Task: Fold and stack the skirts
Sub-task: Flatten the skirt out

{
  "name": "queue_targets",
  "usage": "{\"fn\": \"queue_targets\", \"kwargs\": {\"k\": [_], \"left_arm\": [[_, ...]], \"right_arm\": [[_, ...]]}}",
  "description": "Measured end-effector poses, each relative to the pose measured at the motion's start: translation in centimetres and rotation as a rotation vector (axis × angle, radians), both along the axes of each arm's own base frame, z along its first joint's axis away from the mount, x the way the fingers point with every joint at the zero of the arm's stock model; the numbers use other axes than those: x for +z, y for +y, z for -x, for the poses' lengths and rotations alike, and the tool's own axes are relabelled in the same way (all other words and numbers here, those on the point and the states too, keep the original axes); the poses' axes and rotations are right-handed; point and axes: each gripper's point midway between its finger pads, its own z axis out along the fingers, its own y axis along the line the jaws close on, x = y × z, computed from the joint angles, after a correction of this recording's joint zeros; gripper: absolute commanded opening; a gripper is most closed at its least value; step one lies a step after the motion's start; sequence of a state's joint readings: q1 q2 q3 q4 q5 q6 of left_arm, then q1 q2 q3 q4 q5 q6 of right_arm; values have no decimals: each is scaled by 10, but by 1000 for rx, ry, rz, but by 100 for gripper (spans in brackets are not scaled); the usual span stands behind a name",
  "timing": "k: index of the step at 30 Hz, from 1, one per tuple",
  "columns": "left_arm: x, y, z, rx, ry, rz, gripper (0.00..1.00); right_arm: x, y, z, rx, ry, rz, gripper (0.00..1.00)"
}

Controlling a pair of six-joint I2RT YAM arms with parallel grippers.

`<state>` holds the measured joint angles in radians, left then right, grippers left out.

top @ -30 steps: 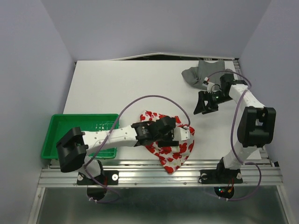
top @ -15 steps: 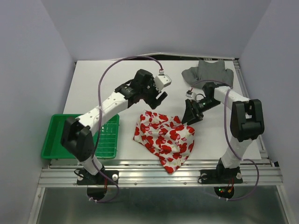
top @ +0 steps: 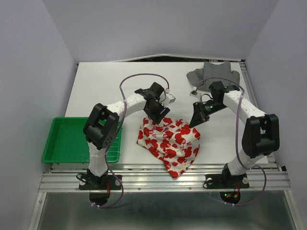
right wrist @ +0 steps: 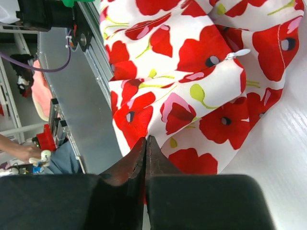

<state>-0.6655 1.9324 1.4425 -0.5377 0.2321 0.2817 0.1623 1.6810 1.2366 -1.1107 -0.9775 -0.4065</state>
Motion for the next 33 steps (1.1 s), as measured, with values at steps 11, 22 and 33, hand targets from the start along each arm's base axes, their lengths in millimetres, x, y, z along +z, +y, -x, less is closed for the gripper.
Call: {"fn": "queue_targets", "kwargs": {"k": [11, 22, 33], "left_arm": [[-4, 19, -10, 102, -26, -52, 82], [-8, 41, -15, 181, -7, -79, 78], [-9, 42, -14, 192, 74, -28, 0]], "right_arm": [[23, -5, 1, 51, -153, 4, 1], [51, -21, 2, 105, -417, 83, 1], [34, -36, -14, 78, -463, 210, 1]]}}
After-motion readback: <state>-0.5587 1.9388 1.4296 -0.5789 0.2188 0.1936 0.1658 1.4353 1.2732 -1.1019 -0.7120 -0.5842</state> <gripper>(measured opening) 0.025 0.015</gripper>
